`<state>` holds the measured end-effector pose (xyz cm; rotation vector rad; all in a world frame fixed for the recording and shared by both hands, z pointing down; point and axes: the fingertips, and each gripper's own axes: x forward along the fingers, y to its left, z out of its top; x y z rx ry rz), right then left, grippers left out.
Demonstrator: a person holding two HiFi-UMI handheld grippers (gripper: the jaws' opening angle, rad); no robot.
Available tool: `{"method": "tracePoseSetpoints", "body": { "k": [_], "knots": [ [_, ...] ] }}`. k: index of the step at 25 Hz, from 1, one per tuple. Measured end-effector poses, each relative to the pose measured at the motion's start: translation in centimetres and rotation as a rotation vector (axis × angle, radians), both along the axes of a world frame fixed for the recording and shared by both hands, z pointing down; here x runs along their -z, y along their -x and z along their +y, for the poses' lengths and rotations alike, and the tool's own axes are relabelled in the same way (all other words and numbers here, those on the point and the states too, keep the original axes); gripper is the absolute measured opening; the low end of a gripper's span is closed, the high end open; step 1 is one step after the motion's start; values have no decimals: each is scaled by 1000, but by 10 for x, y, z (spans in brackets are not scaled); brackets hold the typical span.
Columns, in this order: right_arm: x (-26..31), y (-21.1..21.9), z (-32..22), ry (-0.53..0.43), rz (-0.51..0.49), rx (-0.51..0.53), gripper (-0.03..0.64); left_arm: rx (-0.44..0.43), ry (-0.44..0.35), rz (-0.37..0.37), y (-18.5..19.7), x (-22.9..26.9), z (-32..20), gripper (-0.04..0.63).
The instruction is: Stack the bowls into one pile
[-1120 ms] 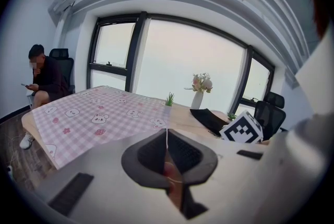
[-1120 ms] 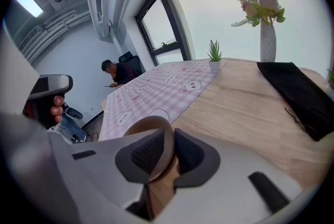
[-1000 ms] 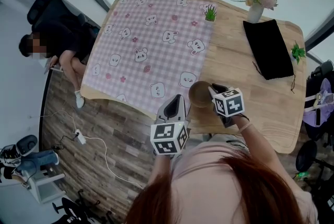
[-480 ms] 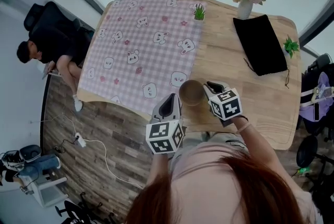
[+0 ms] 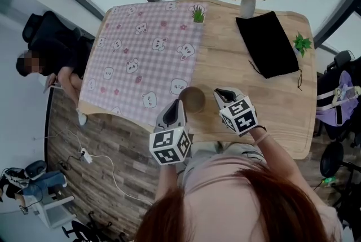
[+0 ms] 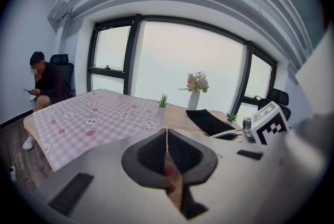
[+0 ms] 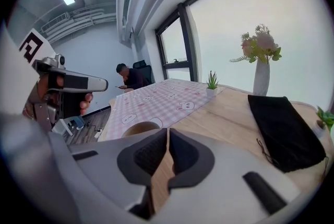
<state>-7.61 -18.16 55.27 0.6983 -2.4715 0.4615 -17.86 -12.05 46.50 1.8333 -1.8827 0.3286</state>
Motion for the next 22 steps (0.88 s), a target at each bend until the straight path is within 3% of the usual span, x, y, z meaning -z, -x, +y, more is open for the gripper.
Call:
{"method": "tracePoseSetpoints", "body": {
  "k": [11,22],
  "knots": [
    [40,-43,-14,-127,-71,0,1,-21,-41,-75,-43,17,-16,12],
    [82,-60,-1,-253,-135,-62,0,-84,-112,-90,-60,46,-12,12]
  ]
}}
